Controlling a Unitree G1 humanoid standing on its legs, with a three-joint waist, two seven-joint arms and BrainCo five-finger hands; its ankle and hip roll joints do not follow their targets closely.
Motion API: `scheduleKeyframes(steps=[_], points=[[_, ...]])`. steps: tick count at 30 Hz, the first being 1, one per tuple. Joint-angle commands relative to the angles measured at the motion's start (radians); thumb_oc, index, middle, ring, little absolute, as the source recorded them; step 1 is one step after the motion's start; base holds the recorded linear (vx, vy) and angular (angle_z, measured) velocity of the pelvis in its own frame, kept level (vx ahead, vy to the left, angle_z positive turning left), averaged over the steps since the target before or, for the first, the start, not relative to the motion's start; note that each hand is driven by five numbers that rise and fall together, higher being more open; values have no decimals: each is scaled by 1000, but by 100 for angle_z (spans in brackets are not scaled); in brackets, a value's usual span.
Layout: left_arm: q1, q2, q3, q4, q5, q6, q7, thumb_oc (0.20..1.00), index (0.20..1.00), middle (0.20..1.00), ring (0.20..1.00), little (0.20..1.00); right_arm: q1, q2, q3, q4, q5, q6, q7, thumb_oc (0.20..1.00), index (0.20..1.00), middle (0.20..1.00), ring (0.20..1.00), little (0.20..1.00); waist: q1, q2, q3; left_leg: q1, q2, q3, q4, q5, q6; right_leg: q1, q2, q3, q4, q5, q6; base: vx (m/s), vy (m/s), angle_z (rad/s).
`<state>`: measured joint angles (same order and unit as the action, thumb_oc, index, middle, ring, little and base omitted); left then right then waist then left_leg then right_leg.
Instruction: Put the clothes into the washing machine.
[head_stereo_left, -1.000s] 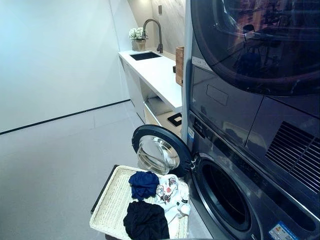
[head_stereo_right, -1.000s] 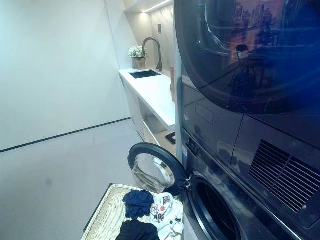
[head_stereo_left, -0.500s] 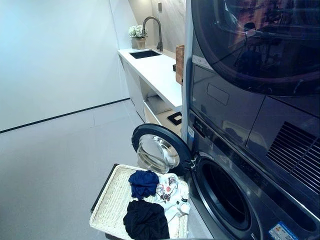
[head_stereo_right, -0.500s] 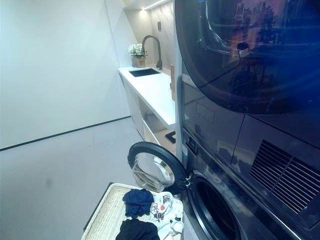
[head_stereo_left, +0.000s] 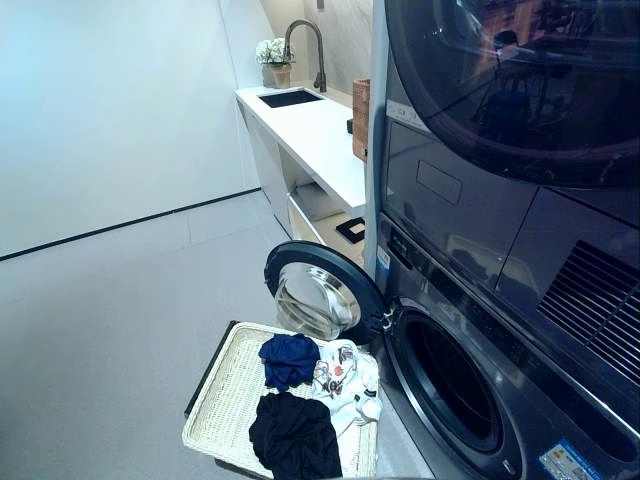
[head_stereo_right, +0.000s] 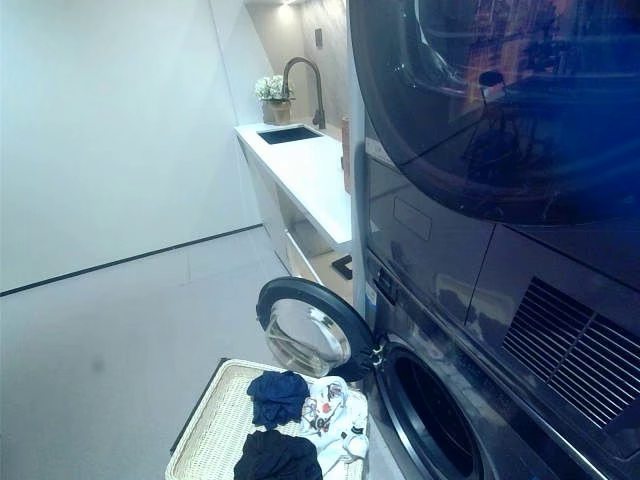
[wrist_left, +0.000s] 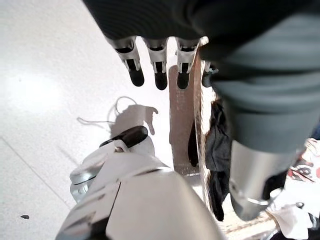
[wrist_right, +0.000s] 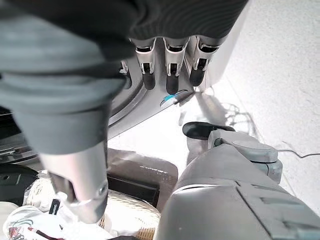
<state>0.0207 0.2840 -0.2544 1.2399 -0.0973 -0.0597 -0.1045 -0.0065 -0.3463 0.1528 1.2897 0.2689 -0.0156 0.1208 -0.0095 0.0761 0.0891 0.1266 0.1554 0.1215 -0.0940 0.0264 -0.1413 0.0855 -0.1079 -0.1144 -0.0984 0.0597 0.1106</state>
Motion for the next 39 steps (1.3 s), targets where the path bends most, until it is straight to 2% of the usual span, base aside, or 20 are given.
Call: scheduleKeyframes(steps=[1, 2, 3, 5, 6, 9, 11, 13, 14, 16, 17, 18, 20, 21, 22, 23, 26, 30, 36, 39], points=[[-143, 28, 5, 7, -97, -84, 82, 1000, 1000, 1000, 1000, 1000, -137, -2, 1, -9, 68, -46, -7, 1000, 1000, 1000, 1000, 1000, 14, -46, 116, -20, -53, 13, 7, -29, 59, -49, -26, 1, 15, 3, 25, -96, 5, 2], [-143, 28, 5, 7, -97, -84, 82, 1000, 1000, 1000, 1000, 1000, -137, -2, 1, -9, 68, -46, -7, 1000, 1000, 1000, 1000, 1000, 14, -46, 116, -20, -53, 13, 7, -29, 59, -49, -26, 1, 15, 3, 25, -222, 4, 7], [-180, 31, 6, -4, -137, -129, 140, 1000, 1000, 1000, 1000, 1000, -176, -10, 4, -25, 95, -75, -15, 1000, 1000, 1000, 1000, 1000, 16, -43, 170, -73, -57, 1, 7, -14, 61, -105, -24, -2, 21, 16, 22, -223, 3, 8], [-200, 33, 7, -6, -150, -153, 178, 1000, 1000, 1000, 1000, 1000, -200, -16, 8, -29, 106, -89, -17, 1000, 1000, 1000, 1000, 1000, 19, -44, 196, -102, -60, -2, 7, -7, 62, -135, -23, -7, 24, 24, 22, -250, 17, 5], [-238, 39, 14, -6, -194, -197, 240, 1000, 1000, 1000, 1000, 1000, -241, -28, 20, -38, 124, -108, -25, 1000, 1000, 1000, 1000, 1000, 24, -42, 240, -155, -65, -9, 7, 6, 63, -192, -19, -13, 36, 31, 18, -212, 35, 5], [-270, 49, 20, -23, -223, -252, 294, 1000, 1000, 1000, 1000, 1000, -274, -44, 27, -51, 129, -114, -30, 1000, 1000, 1000, 1000, 1000, 30, -42, 278, -201, -76, -26, 7, 20, 65, -239, -15, -10, 51, 35, 16, -141, 34, 0], [-316, 68, 17, -76, -214, -322, 373, 1000, 1000, 1000, 1000, 1000, -315, -71, 33, -64, 157, -128, -37, 1000, 1000, 1000, 1000, 1000, 40, -43, 338, -270, -85, -45, 24, 39, 63, -313, -20, -12, 92, 38, 15, -164, 9, 1], [-341, 78, 15, -91, -204, -340, 402, 1000, 1000, 1000, 1000, 1000, -334, -79, 34, -67, 178, -128, -39, 1000, 1000, 1000, 1000, 1000, 43, -45, 356, -300, -88, -52, 41, 40, 64, -343, -24, -17, 112, 39, 17, -140, -15, 1], [-399, 98, 13, -135, -191, -354, 471, 1000, 1000, 1000, 1000, 1000, -376, -95, 36, -78, 204, -130, -39, 1000, 1000, 1000, 1000, 1000, 44, -50, 398, -365, -95, -64, 79, 42, 65, -412, -27, -19, 157, 40, 20, -201, -14, 8], [-444, 109, 12, -165, -166, -358, 541, 1000, 1000, 1000, 1000, 1000, -408, -102, 45, -80, 220, -137, -39, 1000, 1000, 1000, 1000, 1000, 44, -52, 422, -412, -100, -70, 101, 44, 65, -459, -29, -19, 181, 41, 22, -150, -9, 8], [-448, 110, 12, -168, -162, -358, 550, 1000, 1000, 1000, 1000, 1000, -411, -103, 45, -80, 220, -138, -39, 1000, 1000, 1000, 1000, 1000, 44, -53, 423, -418, -100, -71, 105, 44, 65, -464, -30, -19, 184, 41, 22, -130, -18, 5], [-492, 126, 17, -193, -127, -371, 646, 1000, 1000, 1000, 1000, 1000, -441, -109, 62, -88, 238, -149, -40, 1000, 1000, 1000, 1000, 1000, 43, -57, 431, -485, -111, -87, 134, 45, 66, -529, -30, -9, 205, 46, 24, -127, -11, 3], [-515, 130, 24, -207, -110, -371, 690, 1000, 1000, 1000, 1000, 1000, -454, -108, 70, -92, 245, -156, -45, 1000, 1000, 1000, 1000, 1000, 42, -60, 431, -521, -116, -96, 146, 48, 69, -563, -29, -1, 222, 45, 24, -107, -16, 5], [-547, 137, 22, -224, -68, -379, 767, 1000, 1000, 1000, 1000, 1000, -471, -105, 85, -101, 261, -162, -55, 1000, 1000, 1000, 1000, 1000, 40, -64, 431, -570, -122, -110, 171, 48, 71, -609, -29, 14, 238, 47, 24, -54, -23, 7], [-548, 137, 22, -224, -67, -379, 768, 1000, 1000, 1000, 1000, 1000, -472, -105, 85, -101, 261, -162, -55, 1000, 1000, 1000, 1000, 1000, 40, -64, 431, -572, -123, -111, 173, 47, 71, -611, -29, 14, 240, 46, 24, -73, -55, 8], [-583, 145, 18, -237, -20, -384, 838, 1000, 1000, 1000, 1000, 1000, -492, -102, 99, -113, 276, -164, -62, 1000, 1000, 1000, 1000, 1000, 35, -71, 431, -628, -127, -120, 214, 43, 69, -657, -28, 23, 263, 46, 24, -27, -39, 8], [-622, 160, 16, -255, 42, -388, 915, 1000, 1000, 1000, 1000, 1000, -514, -103, 115, -124, 283, -166, -58, 1000, 1000, 1000, 1000, 1000, 29, -78, 431, -681, -124, -118, 251, 40, 66, -705, -28, 19, 289, 45, 24, -7, -25, 8], [-681, 195, -18, -316, 209, -395, 1066, 1000, 1000, 1000, 1000, 1000, -529, -112, 139, -157, 299, -188, -52, 1000, 1000, 1000, 1000, 1000, 26, -88, 431, -778, -130, -129, 316, 34, 59, -791, -24, 10, 340, 45, 26, 10, -24, 2], [-733, 236, -62, -380, 355, -377, 1106, 1000, 1000, 1000, 1000, 1000, -554, -130, 150, -204, 323, -192, -50, 1000, 1000, 1000, 1000, 1000, 28, -93, 431, -867, -137, -138, 375, 21, 58, -871, -20, -8, 389, 38, 27, 12, -19, 3], [-777, 262, -128, -397, 454, -358, 1027, 1000, 1000, 1000, 1000, 1000, -575, -147, 155, -248, 329, -180, -51, 1000, 1000, 1000, 1000, 1000, 27, -91, 431, -925, -136, -138, 407, 14, 57, -924, -14, -13, 422, 30, 25, 11, -1, -1]])
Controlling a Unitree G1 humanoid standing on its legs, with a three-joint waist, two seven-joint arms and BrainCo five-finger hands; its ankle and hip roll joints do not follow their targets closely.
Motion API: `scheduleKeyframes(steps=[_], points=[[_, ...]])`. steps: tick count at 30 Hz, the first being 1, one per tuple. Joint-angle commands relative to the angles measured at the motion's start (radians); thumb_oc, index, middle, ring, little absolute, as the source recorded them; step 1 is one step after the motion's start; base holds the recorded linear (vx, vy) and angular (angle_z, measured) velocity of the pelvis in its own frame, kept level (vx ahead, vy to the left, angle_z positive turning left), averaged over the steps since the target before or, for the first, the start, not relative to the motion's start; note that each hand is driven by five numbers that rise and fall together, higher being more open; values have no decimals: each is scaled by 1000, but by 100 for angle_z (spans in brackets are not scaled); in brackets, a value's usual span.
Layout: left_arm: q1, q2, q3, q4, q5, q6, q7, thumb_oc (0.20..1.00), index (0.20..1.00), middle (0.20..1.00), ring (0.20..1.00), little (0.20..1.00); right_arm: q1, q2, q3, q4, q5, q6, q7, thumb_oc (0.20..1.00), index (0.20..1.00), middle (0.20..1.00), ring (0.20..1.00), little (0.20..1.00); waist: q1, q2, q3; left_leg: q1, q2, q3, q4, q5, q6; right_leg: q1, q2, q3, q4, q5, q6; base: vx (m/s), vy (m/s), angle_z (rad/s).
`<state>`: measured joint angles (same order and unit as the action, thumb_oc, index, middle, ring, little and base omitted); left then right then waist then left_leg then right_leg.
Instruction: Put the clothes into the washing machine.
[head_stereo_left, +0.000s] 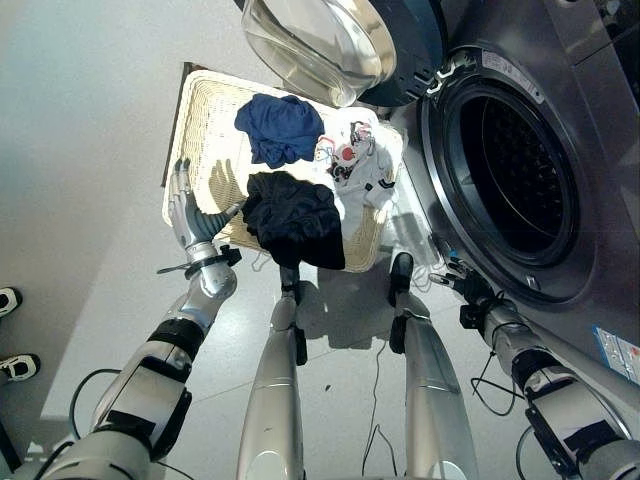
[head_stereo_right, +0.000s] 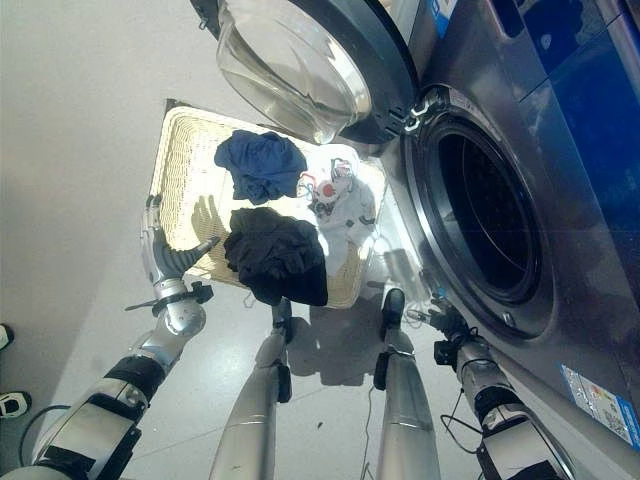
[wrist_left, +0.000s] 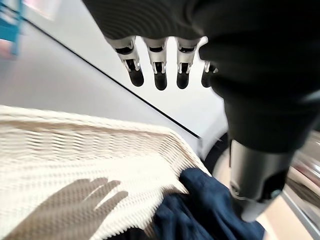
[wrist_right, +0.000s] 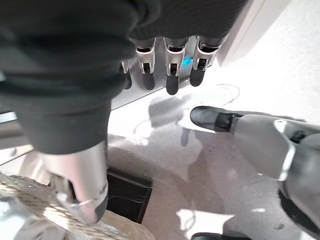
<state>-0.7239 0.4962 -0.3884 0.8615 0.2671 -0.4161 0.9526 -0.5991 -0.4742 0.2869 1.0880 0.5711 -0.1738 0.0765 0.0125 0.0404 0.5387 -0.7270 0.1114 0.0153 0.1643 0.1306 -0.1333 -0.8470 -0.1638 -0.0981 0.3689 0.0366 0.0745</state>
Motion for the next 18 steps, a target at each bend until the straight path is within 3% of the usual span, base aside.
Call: scheduleKeyframes(steps=[1, 6, 18], points=[[-60, 62, -31, -16, 118, 10, -81, 1000, 1000, 1000, 1000, 1000, 1, -26, 21, -61, 21, -11, -5, 1000, 1000, 1000, 1000, 1000, -1, -53, -19, -99, -93, -31, 157, -83, 48, -17, 43, -28, -37, 58, 60, 0, 0, 0], [-113, 94, -128, 17, 77, 18, -227, 1000, 1000, 1000, 1000, 1000, -28, -55, 34, -81, 25, -5, 9, 1000, 1000, 1000, 1000, 1000, -12, -47, -19, -146, -91, -26, 173, -84, 48, -66, 52, -26, -18, 55, 58, 6, 3, 0], [-154, 89, -253, 89, -18, 12, -518, 1000, 1000, 1000, 1000, 1000, -82, -86, 59, -71, 27, -23, 28, 1000, 1000, 1000, 1000, 1000, -29, -33, -19, -222, -92, -23, 184, -69, 43, -150, 68, -12, -1, 65, 58, 8, 11, -1]])
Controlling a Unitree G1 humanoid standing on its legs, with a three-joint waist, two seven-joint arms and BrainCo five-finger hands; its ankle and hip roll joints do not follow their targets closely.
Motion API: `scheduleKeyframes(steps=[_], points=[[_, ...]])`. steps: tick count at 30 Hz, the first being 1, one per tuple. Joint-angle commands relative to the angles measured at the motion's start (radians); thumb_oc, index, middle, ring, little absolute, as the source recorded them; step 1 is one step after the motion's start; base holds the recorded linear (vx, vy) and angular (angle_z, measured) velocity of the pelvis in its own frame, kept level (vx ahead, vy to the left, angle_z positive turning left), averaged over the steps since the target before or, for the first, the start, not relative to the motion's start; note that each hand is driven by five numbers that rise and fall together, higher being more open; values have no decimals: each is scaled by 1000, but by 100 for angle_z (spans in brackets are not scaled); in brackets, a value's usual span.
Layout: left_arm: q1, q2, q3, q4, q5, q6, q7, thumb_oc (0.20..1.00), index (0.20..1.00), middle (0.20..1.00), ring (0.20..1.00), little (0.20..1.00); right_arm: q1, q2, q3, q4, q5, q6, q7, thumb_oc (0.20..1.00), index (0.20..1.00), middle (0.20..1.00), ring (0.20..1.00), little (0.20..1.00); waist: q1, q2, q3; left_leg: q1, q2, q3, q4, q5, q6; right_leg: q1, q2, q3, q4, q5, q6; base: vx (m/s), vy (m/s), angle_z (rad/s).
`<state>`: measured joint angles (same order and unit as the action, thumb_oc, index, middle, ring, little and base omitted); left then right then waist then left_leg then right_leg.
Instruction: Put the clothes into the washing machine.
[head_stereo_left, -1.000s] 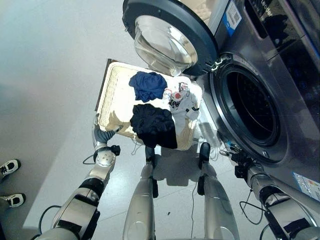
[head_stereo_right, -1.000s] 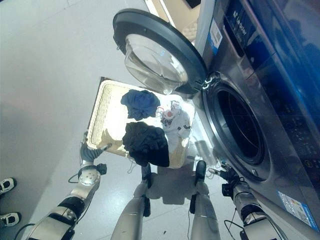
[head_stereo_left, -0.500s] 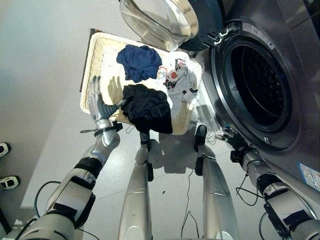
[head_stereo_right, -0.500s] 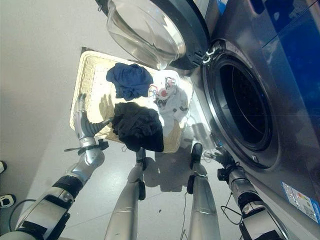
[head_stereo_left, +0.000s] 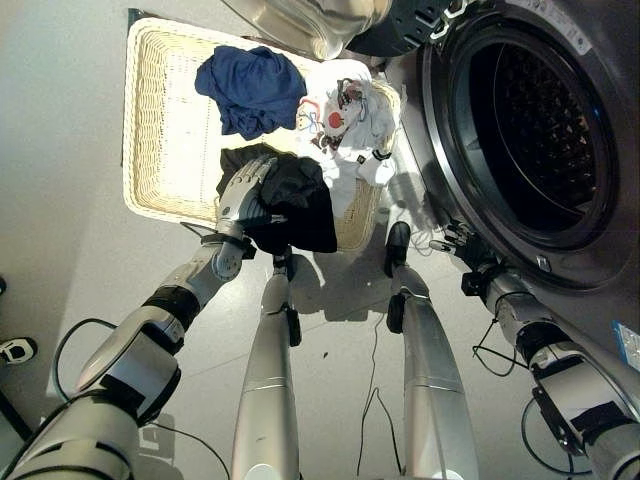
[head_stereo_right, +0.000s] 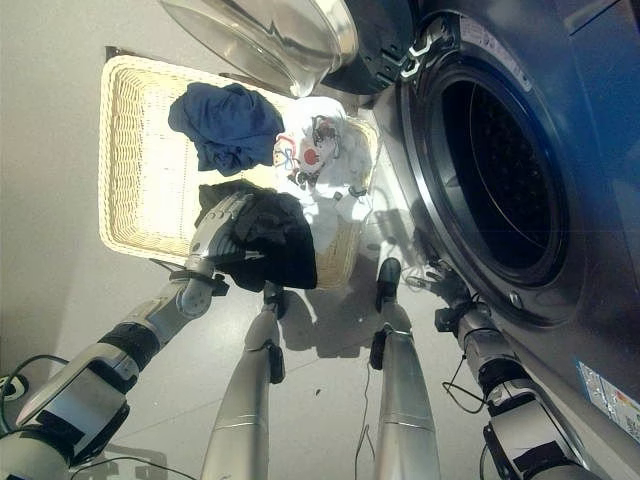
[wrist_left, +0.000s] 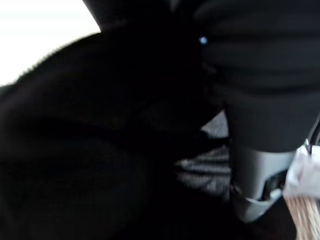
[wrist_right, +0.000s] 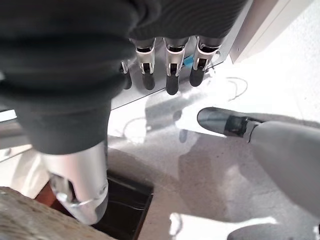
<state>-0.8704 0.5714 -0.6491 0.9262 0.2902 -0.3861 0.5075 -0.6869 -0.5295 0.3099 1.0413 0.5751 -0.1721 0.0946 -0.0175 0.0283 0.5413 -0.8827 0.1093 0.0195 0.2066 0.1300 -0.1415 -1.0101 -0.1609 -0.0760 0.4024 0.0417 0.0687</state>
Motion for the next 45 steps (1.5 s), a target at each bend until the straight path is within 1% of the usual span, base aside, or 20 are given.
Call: scheduleKeyframes(steps=[1, 2, 7, 8, 15, 16, 17, 18, 19, 20, 29, 33, 36, 39, 40, 41, 42, 43, 44, 45], points=[[-9, 10, 3, 26, -45, -13, -90, 1000, 1000, 1000, 1000, 1000, 2, -30, 37, -25, 24, -24, 9, 1000, 1000, 1000, 1000, 1000, 1, -22, -21, -68, -90, -28, 141, -68, 51, 11, 66, -34, -34, 60, 64, 0, 0, 0], [-13, 7, -5, 31, -50, 3, -122, 1000, 1000, 1000, 1000, 1000, -4, -31, 40, -24, 27, -24, 8, 1000, 1000, 1000, 1000, 1000, 0, -21, -21, -71, -91, -29, 140, -67, 51, 9, 66, -35, -37, 62, 64, 0, 0, 0], [-12, 4, -18, 43, -34, 33, -137, 1000, 1000, 1000, 1000, 1000, -11, -28, 45, -26, 29, -26, 4, 1000, 1000, 1000, 1000, 1000, 0, -22, -21, -73, -92, -30, 135, -63, 50, 7, 68, -36, -42, 66, 65, 0, 0, 0], [-23, -1, -30, 79, -49, 87, -199, 1000, 1000, 1000, 1000, 1000, -27, -28, 52, -19, 33, -25, 6, 1000, 1000, 1000, 1000, 1000, -3, -23, -21, -73, -92, -30, 129, -58, 48, 6, 70, -35, -45, 70, 66, 0, 0, 0], [-33, -4, -69, 153, 4, 184, -239, 1000, 1000, 1000, 1000, 1000, -43, -24, 60, -8, 39, -35, 2, 1000, 1000, 1000, 1000, 1000, -10, -22, -21, -66, -94, -28, 112, -51, 47, 10, 74, -33, -64, 79, 68, 0, 0, 0], [-33, -6, -74, 159, 16, 187, -239, 878, 878, 878, 878, 878, -46, -22, 61, -8, 39, -36, 1, 1000, 1000, 1000, 1000, 1000, -10, -22, -21, -66, -94, -28, 111, -51, 47, 10, 74, -32, -66, 80, 68, 0, 0, 0], [-34, -6, -79, 166, 38, 197, -239, 529, 529, 529, 529, 529, -48, -21, 63, -8, 39, -37, 0, 1000, 1000, 1000, 1000, 1000, -11, -22, -21, -66, -94, -28, 109, -50, 47, 11, 75, -32, -69, 81, 69, 0, 0, 0], [-34, -6, -84, 168, 46, 201, -238, 438, 438, 438, 438, 438, -51, -21, 65, -8, 40, -37, 0, 1000, 1000, 1000, 1000, 1000, -11, -22, -21, -65, -95, -28, 107, -50, 47, 12, 76, -32, -71, 82, 69, 0, 0, 0], [-34, -6, -84, 168, 46, 201, -238, 438, 438, 438, 438, 438, -51, -21, 65, -8, 40, -37, 0, 1000, 1000, 1000, 1000, 1000, -11, -22, -21, -65, -95, -28, 107, -50, 47, 12, 76, -32, -71, 82, 69, 0, 0, 0], [-38, -9, -100, 180, 46, 214, -227, 200, 200, 200, 200, 200, -55, -20, 75, -7, 47, -51, 5, 1000, 1000, 1000, 1000, 1000, -13, -22, -21, -61, -95, -27, 98, -46, 47, 12, 80, -30, -76, 85, 68, 0, 0, 0], [-56, -14, -97, 185, 39, 224, -191, 200, 200, 200, 200, 200, -66, -11, 88, -61, 89, -89, 6, 1000, 1000, 1000, 1000, 1000, -13, -31, -21, -57, -95, -33, 81, -36, 46, 16, 81, -36, -86, 90, 68, 2, -2, -1], [-51, -14, -82, 177, 31, 229, -154, 200, 200, 200, 200, 200, -62, -7, 91, -112, 130, -99, 7, 1000, 1000, 1000, 1000, 1000, -13, -34, -21, -51, -98, -35, 73, -32, 46, 21, 81, -39, -90, 92, 68, 0, 0, 0], [-34, -11, -49, 152, 13, 216, -101, 200, 200, 200, 200, 200, -46, -4, 88, -176, 176, -103, 7, 1000, 1000, 1000, 1000, 1000, -12, -36, -21, -46, -98, -38, 68, -29, 46, 25, 80, -41, -91, 92, 68, 0, 0, 0], [-6, 3, 16, 84, -58, 168, -17, 200, 200, 200, 200, 200, -11, -5, 80, -292, 238, -97, 0, 1000, 1000, 1000, 1000, 1000, -11, -36, -21, -45, -102, -41, 69, -29, 44, 25, 79, -44, -85, 87, 66, 0, 0, 0], [-6, 3, 16, 84, -58, 168, -17, 200, 200, 200, 200, 200, -11, -5, 80, -292, 238, -97, 0, 1000, 1000, 1000, 1000, 1000, -11, -36, -21, -45, -102, -41, 69, -29, 44, 25, 79, -44, -85, 87, 66, 0, 0, 0], [3, 7, 38, 59, -87, 148, 0, 200, 200, 200, 200, 200, -1, -6, 76, -321, 250, -92, -2, 1000, 1000, 1000, 1000, 1000, -11, -35, -21, -44, -102, -42, 70, -30, 44, 26, 78, -45, -84, 87, 66, 0, 0, 0], [25, 13, 100, -10, -176, 98, 27, 200, 200, 200, 200, 200, 29, -10, 64, -397, 276, -87, -7, 1000, 1000, 1000, 1000, 1000, -10, -34, -21, -41, -102, -43, 68, -30, 43, 29, 74, -46, -81, 83, 67, 0, 0, 0], [40, 11, 134, -47, -215, 70, 39, 200, 200, 200, 200, 200, 48, -6, 61, -438, 281, -88, -16, 1000, 1000, 1000, 1000, 1000, -9, -33, -21, -39, -104, -44, 68, -30, 43, 30, 73, -47, -79, 81, 66, 0, 0, 0], [40, 11, 134, -47, -215, 70, 39, 200, 200, 200, 200, 200, 48, -6, 61, -439, 281, -88, -17, 1000, 1000, 1000, 1000, 1000, -9, -33, -21, -39, -104, -44, 68, -30, 43, 30, 73, -47, -79, 81, 66, 0, 0, 0], [61, 9, 179, -101, -261, 34, 39, 200, 200, 200, 200, 200, 75, 0, 50, -488, 293, -87, -16, 1000, 1000, 1000, 1000, 1000, -7, -32, -21, -38, -106, -46, 68, -33, 45, 29, 71, -48, -73, 77, 66, 0, 0, 0]])
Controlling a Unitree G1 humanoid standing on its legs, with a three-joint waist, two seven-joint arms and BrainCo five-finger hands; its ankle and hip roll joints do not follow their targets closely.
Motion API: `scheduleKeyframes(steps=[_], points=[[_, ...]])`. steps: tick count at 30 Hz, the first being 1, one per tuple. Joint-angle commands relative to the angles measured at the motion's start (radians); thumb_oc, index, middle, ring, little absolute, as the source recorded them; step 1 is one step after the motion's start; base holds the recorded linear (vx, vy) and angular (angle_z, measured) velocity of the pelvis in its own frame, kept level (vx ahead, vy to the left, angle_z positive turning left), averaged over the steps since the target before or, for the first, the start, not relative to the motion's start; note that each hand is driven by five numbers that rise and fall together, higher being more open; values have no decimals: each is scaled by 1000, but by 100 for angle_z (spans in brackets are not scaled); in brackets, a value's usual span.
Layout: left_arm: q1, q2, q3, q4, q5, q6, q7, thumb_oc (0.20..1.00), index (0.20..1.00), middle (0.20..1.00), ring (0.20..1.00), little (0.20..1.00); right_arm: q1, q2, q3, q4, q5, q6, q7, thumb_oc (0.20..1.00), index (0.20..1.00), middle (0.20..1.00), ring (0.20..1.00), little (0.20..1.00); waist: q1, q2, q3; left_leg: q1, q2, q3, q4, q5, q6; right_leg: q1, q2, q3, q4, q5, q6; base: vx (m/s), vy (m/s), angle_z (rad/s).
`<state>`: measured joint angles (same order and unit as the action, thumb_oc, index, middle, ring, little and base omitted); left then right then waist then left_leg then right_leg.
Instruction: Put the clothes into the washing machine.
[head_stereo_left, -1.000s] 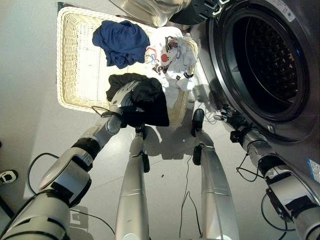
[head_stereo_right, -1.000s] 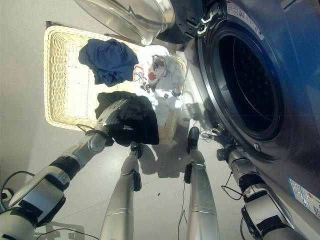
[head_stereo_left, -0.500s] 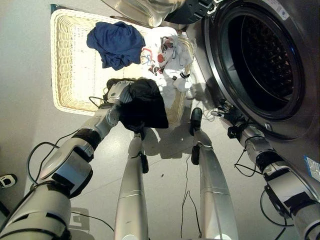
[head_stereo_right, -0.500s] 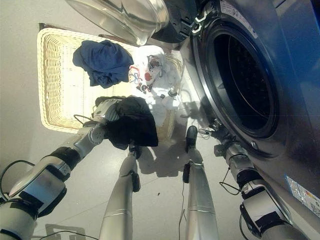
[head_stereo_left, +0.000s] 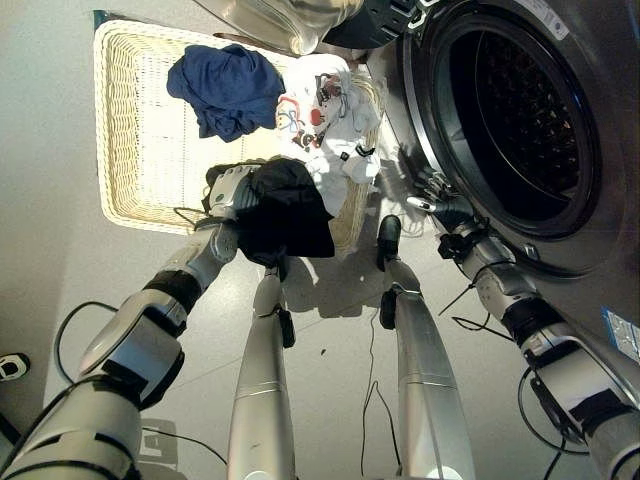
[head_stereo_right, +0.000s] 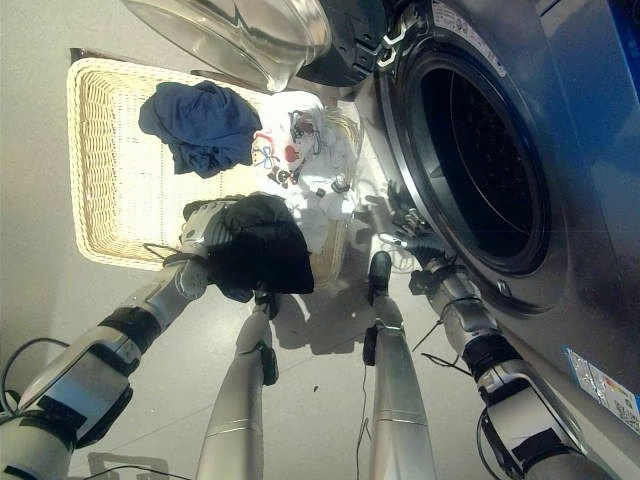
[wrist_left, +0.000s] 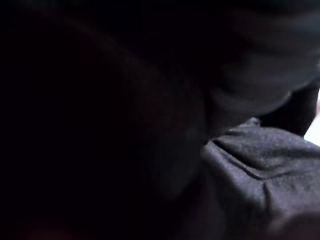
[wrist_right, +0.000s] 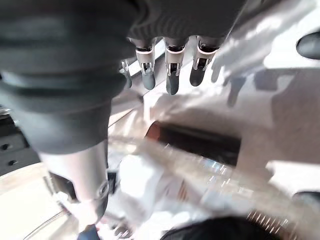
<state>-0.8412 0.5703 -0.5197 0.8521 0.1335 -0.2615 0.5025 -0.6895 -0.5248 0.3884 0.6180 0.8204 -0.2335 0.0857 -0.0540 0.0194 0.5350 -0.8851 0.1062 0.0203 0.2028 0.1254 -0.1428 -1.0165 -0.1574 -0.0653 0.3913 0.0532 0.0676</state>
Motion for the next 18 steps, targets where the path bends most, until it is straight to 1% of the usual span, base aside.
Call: scheduleKeyframes(steps=[1, 3, 4, 5, 7, 8, 11, 12, 13, 15, 17, 18], points=[[38, 9, 61, -43, -123, -109, 45, 200, 200, 200, 200, 200, 85, -2, -32, -78, 53, -26, -5, 1000, 1000, 1000, 1000, 1000, 31, -23, -15, -36, -103, -47, 73, -29, 47, 35, 67, -59, -60, 64, 67, 0, 0, 0], [48, 4, 80, -70, -143, -121, 36, 200, 200, 200, 200, 200, 95, 2, -38, -100, 56, -24, -4, 1000, 1000, 1000, 1000, 1000, 32, -22, -15, -36, -105, -49, 74, -30, 47, 35, 66, -60, -57, 63, 67, 0, 0, 0], [73, -5, 112, -123, -205, -177, 17, 200, 200, 200, 200, 200, 113, 12, -50, -146, 55, -15, -5, 1000, 1000, 1000, 1000, 1000, 36, -20, -15, -36, -106, -51, 76, -32, 50, 34, 63, -64, -53, 61, 67, 0, 0, 0], [82, -9, 125, -150, -239, -191, -3, 200, 200, 200, 200, 200, 119, 13, -54, -167, 57, -9, -5, 1000, 1000, 1000, 1000, 1000, 38, -20, -15, -34, -107, -52, 75, -32, 51, 35, 61, -65, -51, 61, 68, 0, 0, 0], [123, -41, 176, -238, -378, -288, -87, 200, 200, 200, 200, 200, 154, 28, -66, -238, 43, -3, 13, 1000, 1000, 1000, 1000, 1000, 41, -19, -15, -29, -110, -54, 71, -34, 55, 39, 60, -69, -50, 58, 68, 0, 0, 0], [129, -46, 184, -251, -384, -291, -95, 200, 200, 200, 200, 200, 159, 32, -67, -249, 38, -1, 11, 1000, 1000, 1000, 1000, 1000, 42, -18, -15, -29, -111, -55, 72, -35, 55, 40, 60, -69, -49, 57, 68, 0, 0, 0], [163, -71, 216, -331, -456, -343, -170, 200, 200, 200, 200, 200, 180, 51, -74, -315, 20, 14, 16, 1000, 1000, 1000, 1000, 1000, 46, -18, -15, -24, -115, -58, 72, -38, 59, 44, 58, -71, -45, 55, 68, 0, 0, 0], [163, -71, 216, -331, -456, -343, -170, 200, 200, 200, 200, 200, 180, 51, -74, -315, 20, 14, 16, 1000, 1000, 1000, 1000, 1000, 46, -18, -15, -24, -115, -58, 72, -38, 59, 44, 58, -71, -45, 55, 68, 0, 0, 0], [171, -80, 223, -359, -483, -357, -197, 200, 200, 200, 200, 200, 182, 55, -74, -331, 13, 19, 24, 1000, 1000, 1000, 1000, 1000, 47, -17, -15, -22, -117, -57, 70, -38, 61, 45, 58, -72, -46, 55, 68, 0, 0, 0], [186, -100, 234, -445, -510, -358, -241, 200, 200, 200, 200, 200, 188, 71, -71, -388, -8, 36, 25, 1000, 1000, 1000, 1000, 1000, 51, -18, -15, -24, -120, -60, 75, -40, 64, 43, 56, -73, -39, 54, 69, 0, 0, 0], [189, -104, 235, -461, -506, -362, -244, 200, 200, 200, 200, 200, 190, 74, -70, -402, -21, 38, 29, 1000, 1000, 1000, 1000, 1000, 52, -18, -15, -25, -121, -61, 76, -40, 66, 42, 55, -74, -38, 54, 69, 0, 0, 0], [195, -108, 237, -503, -500, -361, -254, 200, 200, 200, 200, 200, 193, 81, -67, -441, -29, 53, 32, 1000, 1000, 1000, 1000, 1000, 53, -19, -15, -19, -123, -61, 71, -38, 68, 47, 56, -75, -41, 55, 68, 0, 0, 0]])
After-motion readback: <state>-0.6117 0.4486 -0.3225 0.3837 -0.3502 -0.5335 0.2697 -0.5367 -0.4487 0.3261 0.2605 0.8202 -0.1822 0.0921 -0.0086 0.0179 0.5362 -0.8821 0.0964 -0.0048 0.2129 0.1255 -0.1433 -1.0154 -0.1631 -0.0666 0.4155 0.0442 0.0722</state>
